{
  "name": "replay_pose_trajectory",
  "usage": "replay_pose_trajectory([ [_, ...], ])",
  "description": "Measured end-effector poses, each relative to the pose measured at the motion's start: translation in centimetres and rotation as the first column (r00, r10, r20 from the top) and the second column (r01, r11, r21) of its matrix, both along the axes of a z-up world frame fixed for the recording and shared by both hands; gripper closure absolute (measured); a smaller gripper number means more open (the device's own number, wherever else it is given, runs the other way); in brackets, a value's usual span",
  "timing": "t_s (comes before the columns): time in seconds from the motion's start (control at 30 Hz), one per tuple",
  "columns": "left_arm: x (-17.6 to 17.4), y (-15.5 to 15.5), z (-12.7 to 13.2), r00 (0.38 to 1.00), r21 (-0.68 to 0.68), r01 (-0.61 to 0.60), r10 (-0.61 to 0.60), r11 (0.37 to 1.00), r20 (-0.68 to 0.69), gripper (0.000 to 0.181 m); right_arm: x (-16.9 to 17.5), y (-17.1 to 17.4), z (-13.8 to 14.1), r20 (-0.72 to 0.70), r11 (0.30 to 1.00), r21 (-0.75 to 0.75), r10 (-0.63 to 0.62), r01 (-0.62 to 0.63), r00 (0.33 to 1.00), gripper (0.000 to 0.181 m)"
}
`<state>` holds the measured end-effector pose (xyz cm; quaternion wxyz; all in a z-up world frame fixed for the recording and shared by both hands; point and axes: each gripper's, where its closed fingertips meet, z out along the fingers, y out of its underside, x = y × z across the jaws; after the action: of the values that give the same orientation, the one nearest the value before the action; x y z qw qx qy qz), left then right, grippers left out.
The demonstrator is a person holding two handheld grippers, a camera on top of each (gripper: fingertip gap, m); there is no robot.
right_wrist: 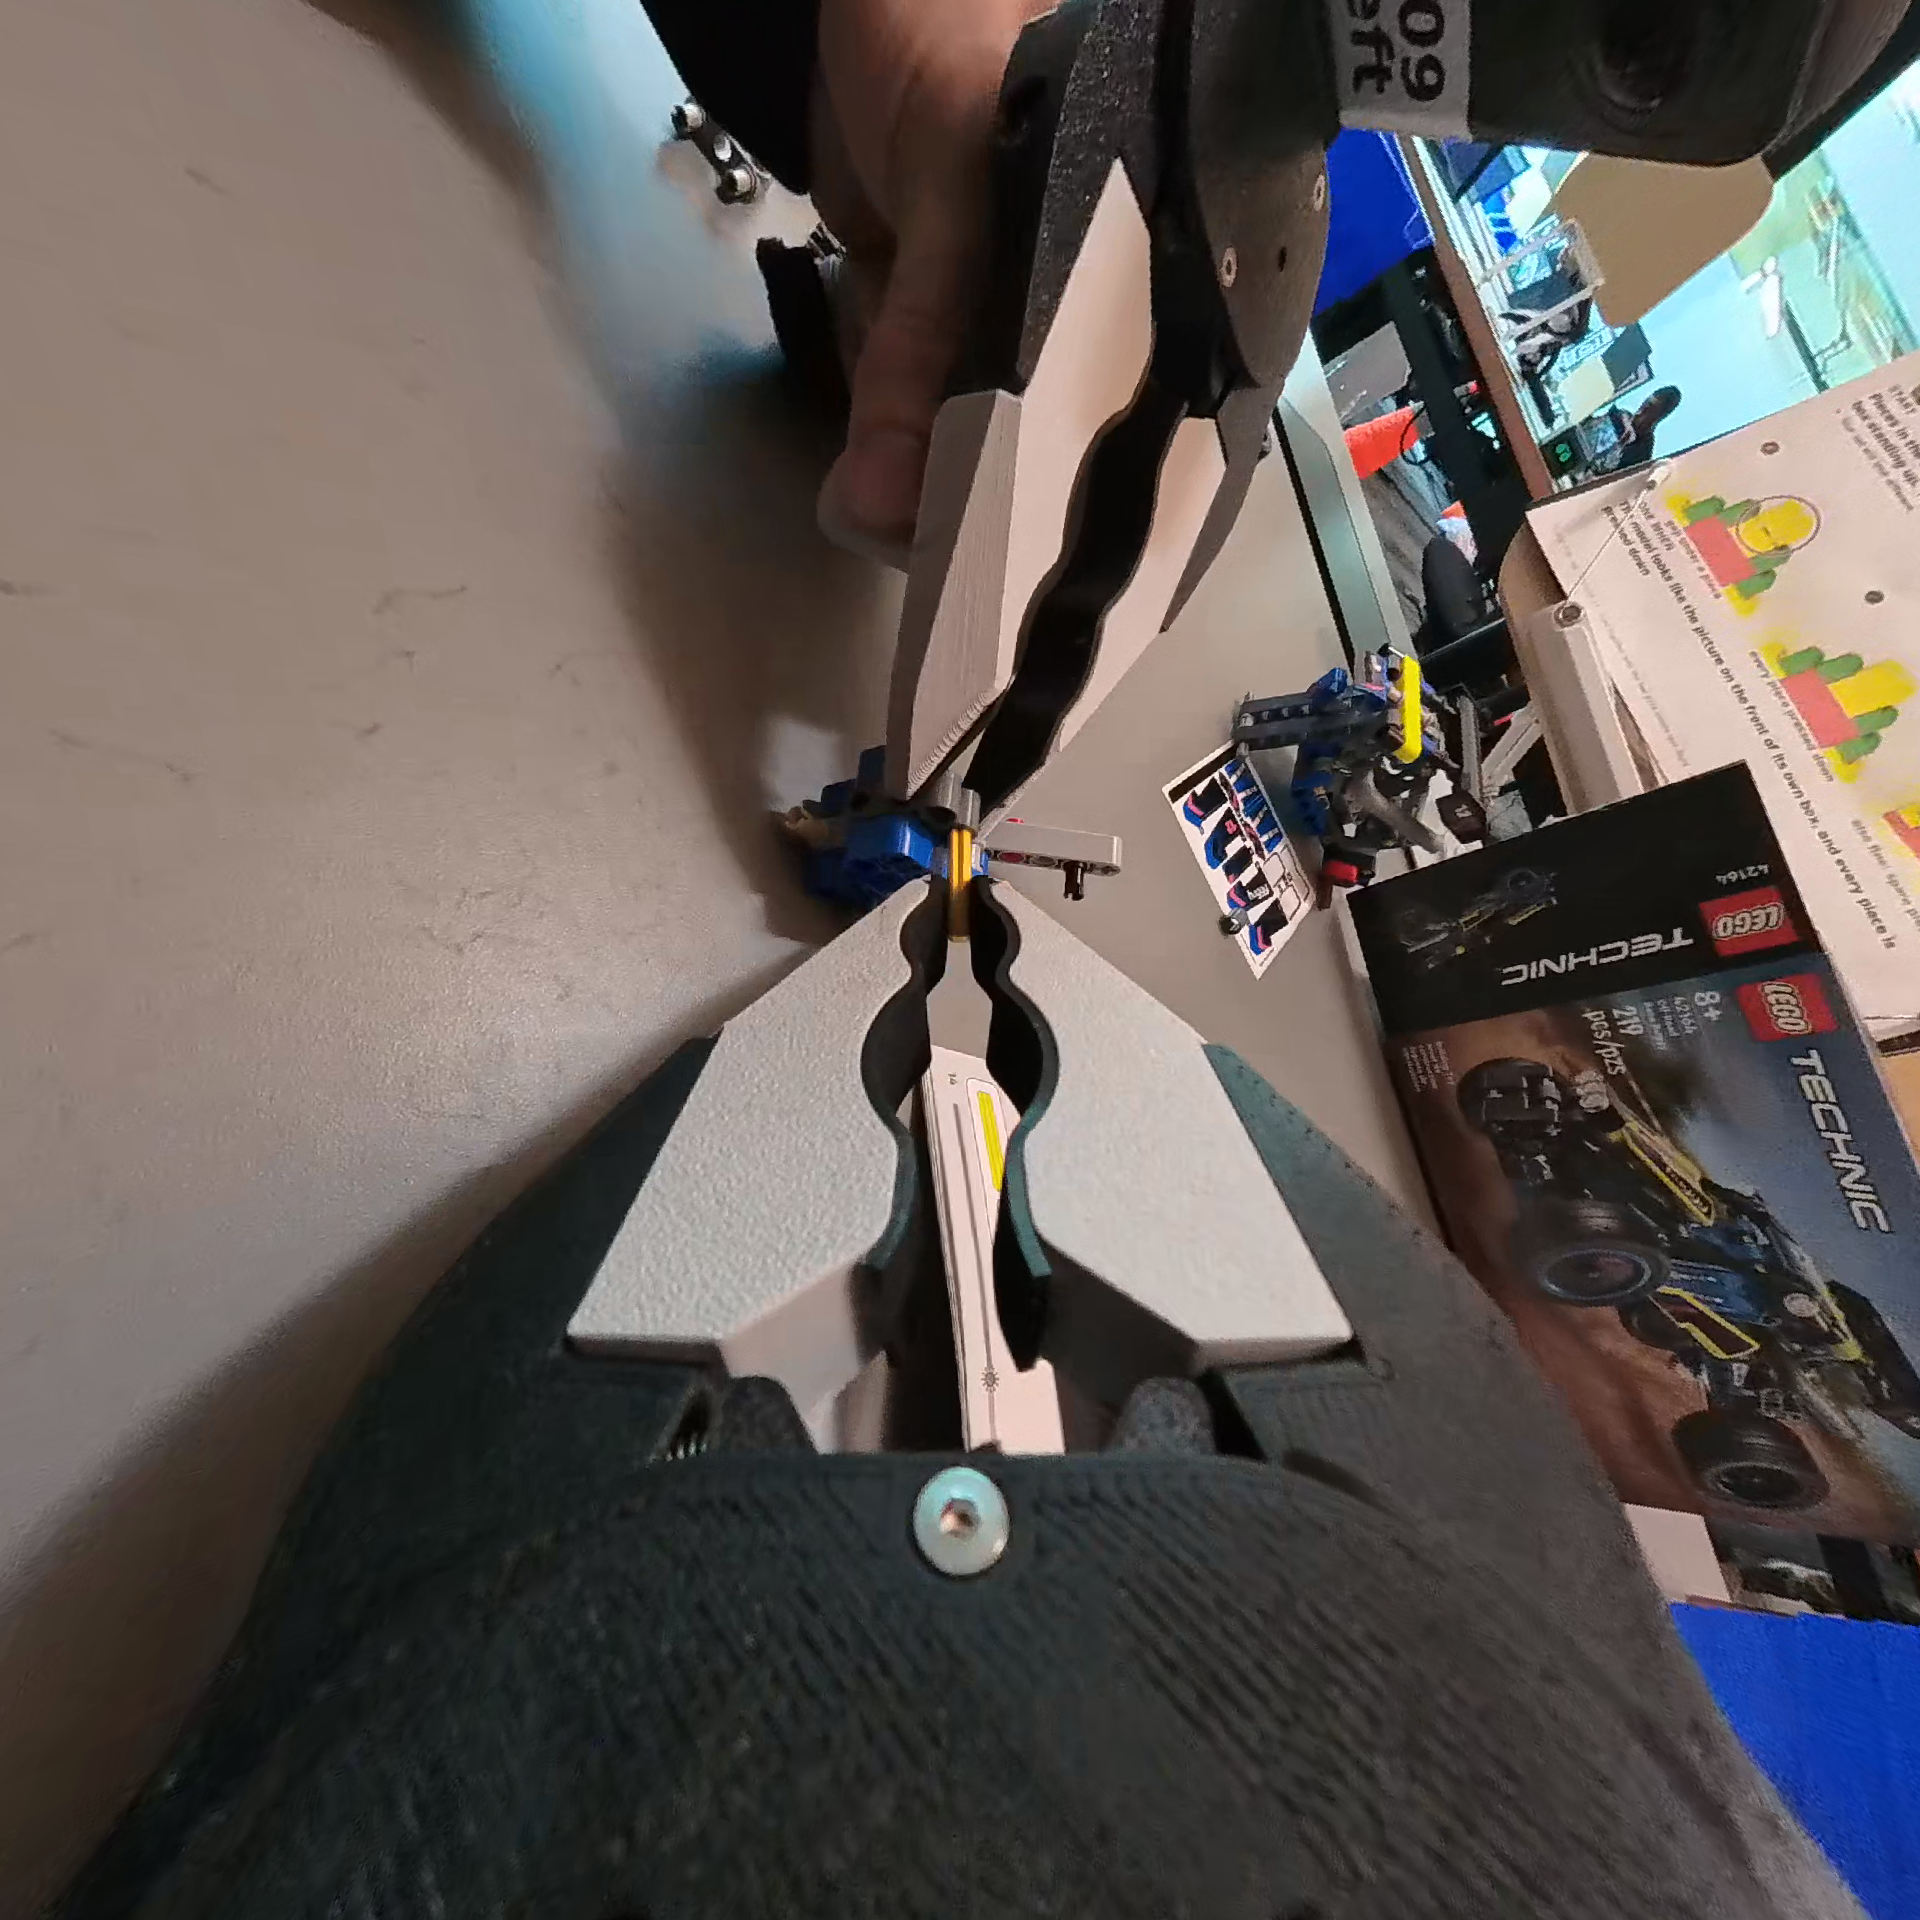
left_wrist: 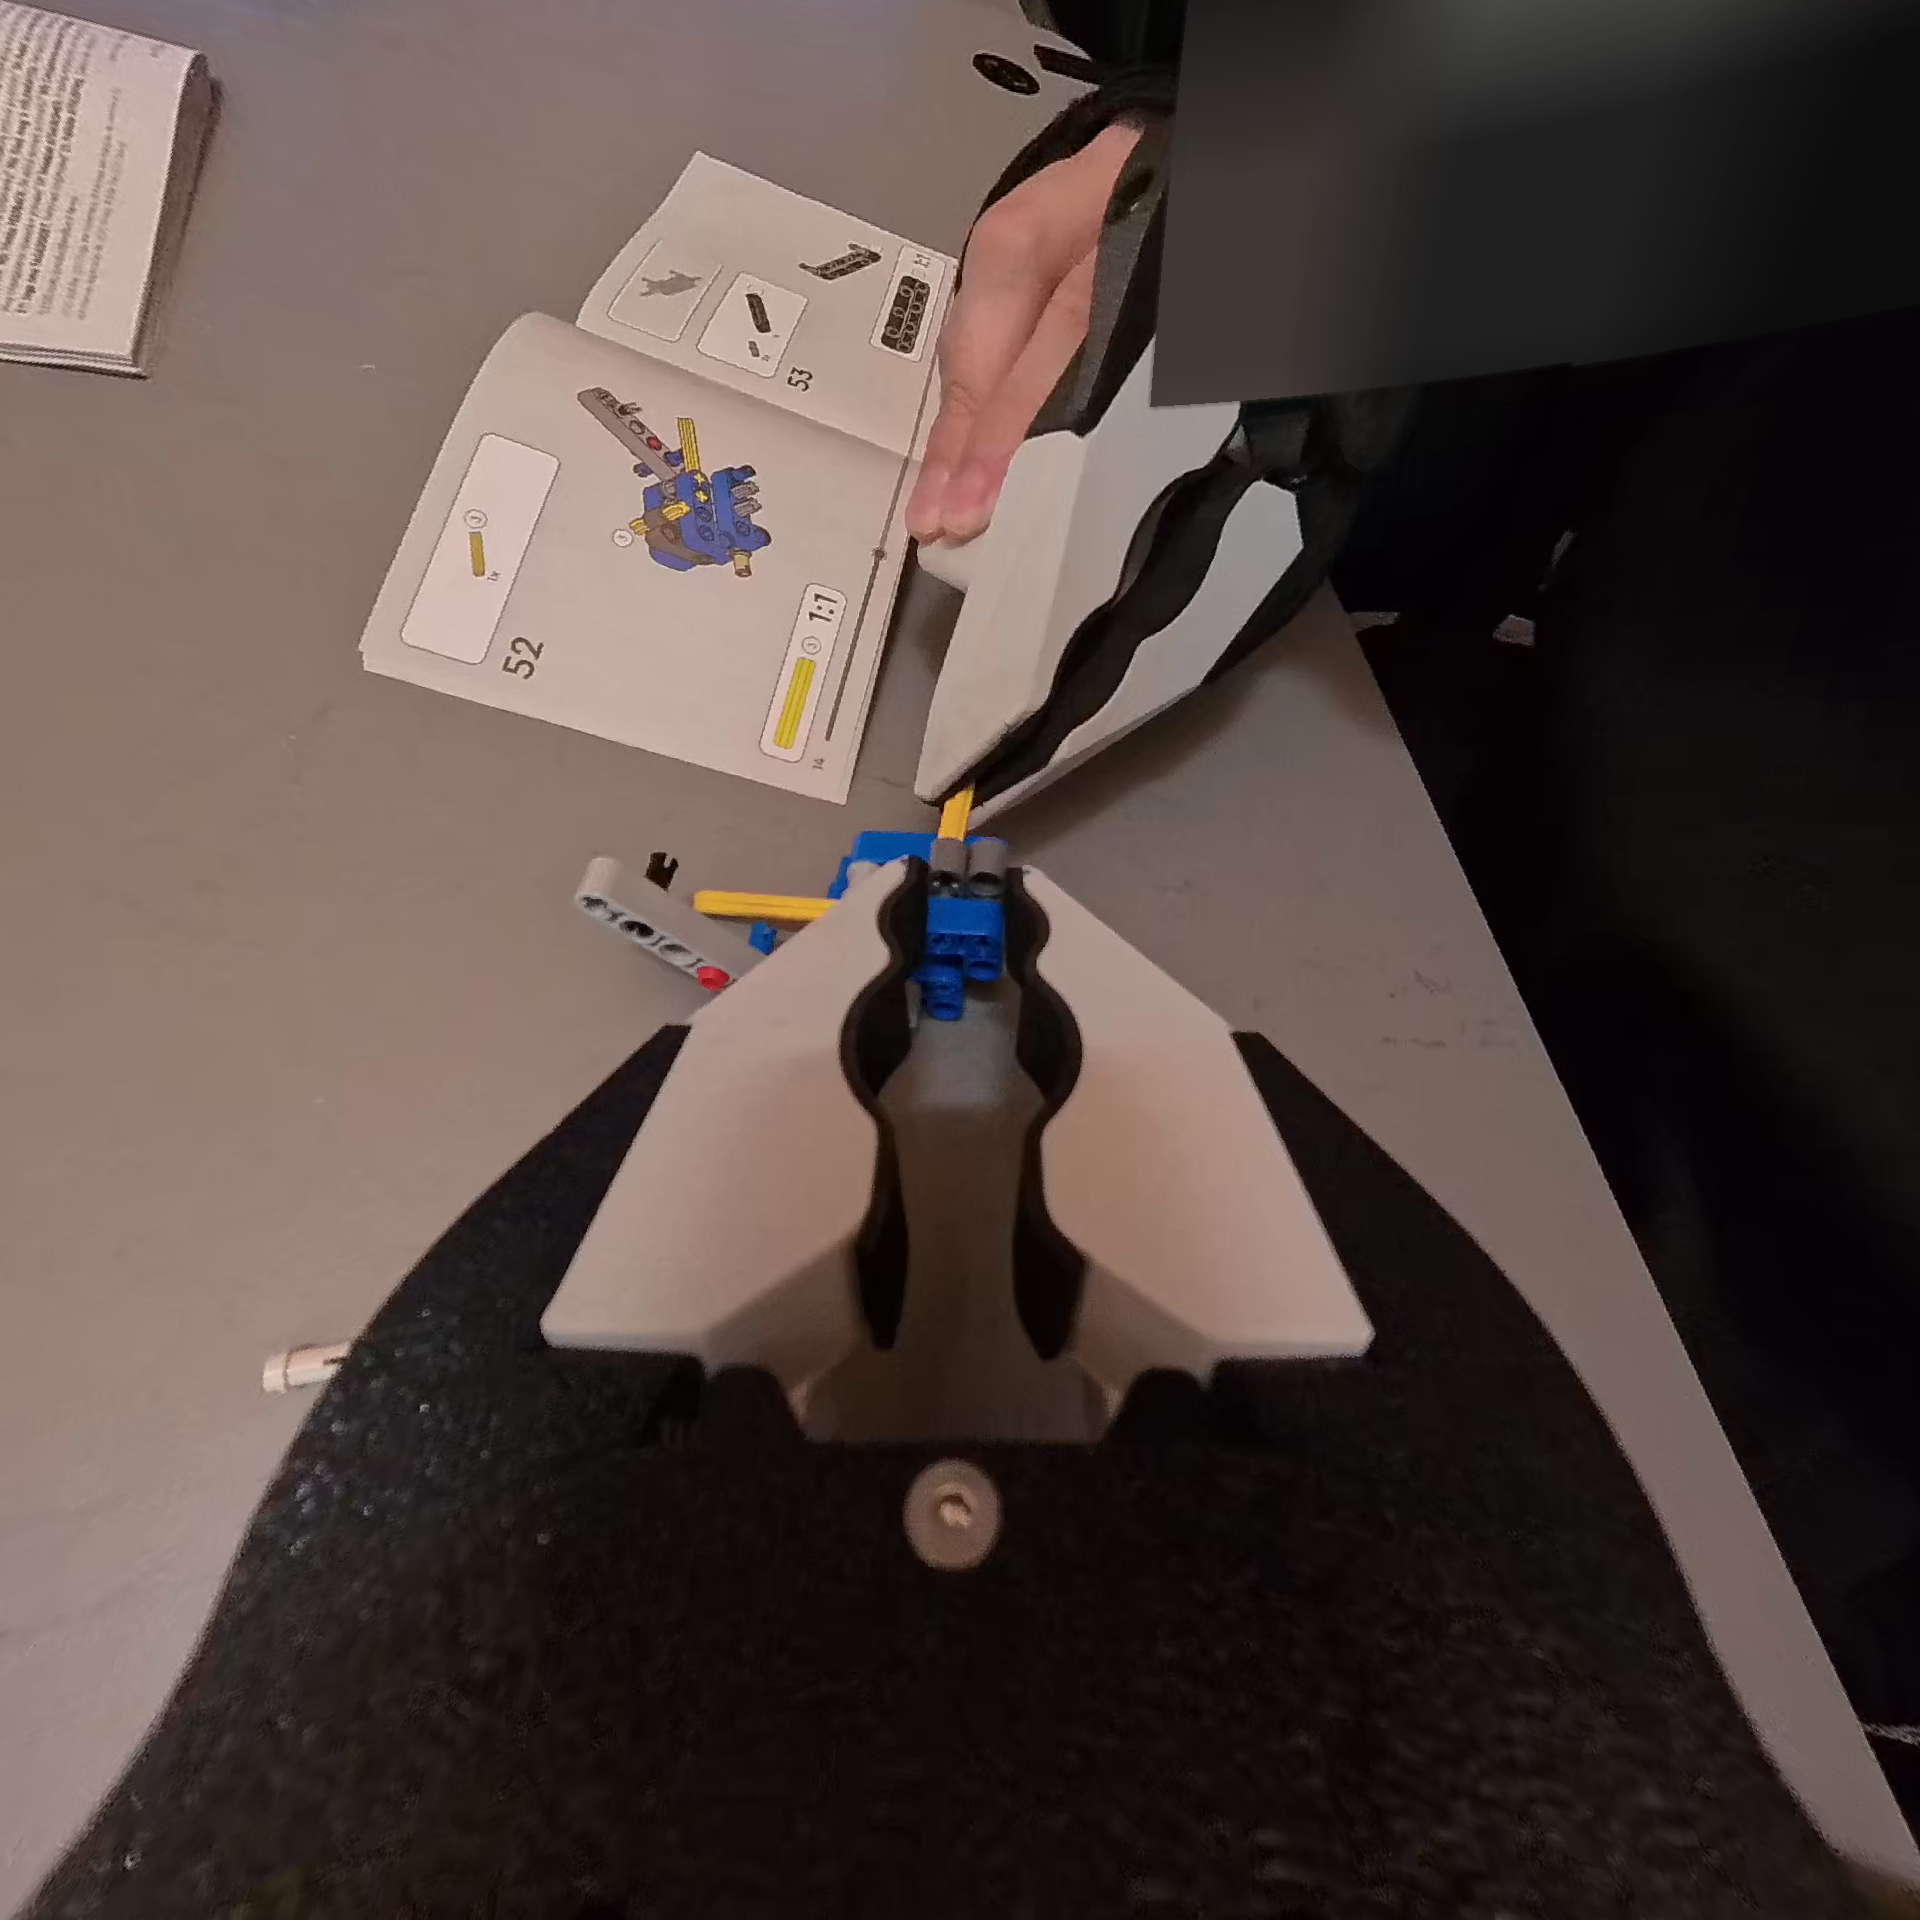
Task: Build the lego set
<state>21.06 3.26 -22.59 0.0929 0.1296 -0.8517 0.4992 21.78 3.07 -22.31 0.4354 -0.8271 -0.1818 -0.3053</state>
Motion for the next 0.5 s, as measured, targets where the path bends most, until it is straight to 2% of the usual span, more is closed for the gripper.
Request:
replay_pose_trajectory([
  [0.1,0.01,0.04,0.0,1.0,-0.001,-0.001,0.001,1.0,-0.008,0.17,0.05,0.05,0.04,0.056,1.0,-0.021,0.003,-0.002,0.998,0.177],
  [0.2,0.04,0.06,0.02,1.0,-0.005,-0.003,0.003,1.0,-0.027,0.17,0.14,0.09,0.09,0.199,0.997,-0.073,0.023,-0.008,0.98,0.177],
  [0.3,0.02,0.09,0.01,0.999,-0.005,-0.002,0.002,1.0,-0.034,0.17,0.14,0.13,0.11,0.244,0.995,-0.101,0.039,-0.014,0.969,0.177],
  [0.33,0.0,0.1,0.01,1.0,-0.004,0.0,0.0,1.0,-0.031,0.17,0.1,0.15,0.1,0.232,0.994,-0.103,0.047,-0.023,0.972,0.177],
  [0.43,-0.08,0.1,-0.03,1.0,0.005,0.009,-0.01,1.0,0.009,0.17,-0.13,0.18,0.06,0.039,0.996,-0.071,0.055,-0.052,0.998,0.177],
  [0.5,-0.1,0.11,-0.04,0.999,0.011,0.01,-0.01,1.0,0.032,0.17,-0.25,0.3,0.0,-0.018,0.996,-0.072,0.049,-0.051,0.999,0.177],
])
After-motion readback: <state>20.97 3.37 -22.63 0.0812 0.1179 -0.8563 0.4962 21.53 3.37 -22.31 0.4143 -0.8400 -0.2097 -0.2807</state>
